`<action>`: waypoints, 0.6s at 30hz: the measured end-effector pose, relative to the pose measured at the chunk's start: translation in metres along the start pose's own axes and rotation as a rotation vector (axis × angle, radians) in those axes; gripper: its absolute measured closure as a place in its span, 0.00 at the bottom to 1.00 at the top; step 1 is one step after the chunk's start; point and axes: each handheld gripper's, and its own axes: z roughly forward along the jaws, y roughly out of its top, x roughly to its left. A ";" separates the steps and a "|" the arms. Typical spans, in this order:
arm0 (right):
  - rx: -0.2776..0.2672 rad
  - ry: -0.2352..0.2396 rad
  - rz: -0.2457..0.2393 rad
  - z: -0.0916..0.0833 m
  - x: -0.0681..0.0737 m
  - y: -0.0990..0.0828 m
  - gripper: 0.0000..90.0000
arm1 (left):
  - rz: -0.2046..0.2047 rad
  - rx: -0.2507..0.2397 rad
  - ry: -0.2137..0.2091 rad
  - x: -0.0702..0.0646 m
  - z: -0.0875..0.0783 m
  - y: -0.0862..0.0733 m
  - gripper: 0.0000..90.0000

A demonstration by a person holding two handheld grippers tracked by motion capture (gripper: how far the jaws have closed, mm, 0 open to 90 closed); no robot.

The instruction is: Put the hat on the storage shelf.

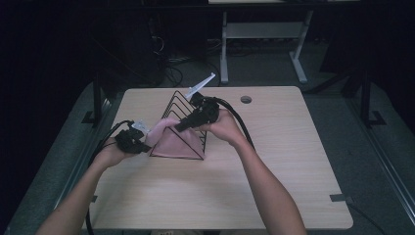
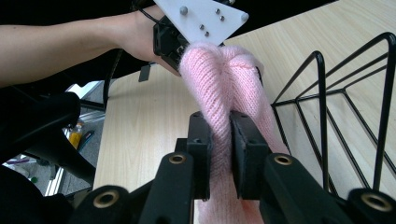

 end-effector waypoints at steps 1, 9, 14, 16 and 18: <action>0.002 -0.002 0.003 -0.001 0.000 0.000 0.85 | -0.004 -0.001 -0.004 0.000 0.000 0.000 0.93; -0.019 -0.019 0.008 -0.007 0.003 -0.003 0.70 | -0.002 -0.020 0.002 -0.001 -0.007 -0.001 0.88; -0.051 -0.035 0.002 -0.015 0.005 -0.008 0.62 | -0.021 -0.054 -0.005 0.000 -0.015 -0.004 0.86; -0.059 -0.036 0.006 -0.019 0.006 -0.010 0.60 | -0.024 -0.059 -0.004 -0.001 -0.018 -0.005 0.85; -0.068 -0.039 0.009 -0.023 0.007 -0.012 0.58 | -0.023 -0.063 -0.006 -0.003 -0.019 -0.005 0.84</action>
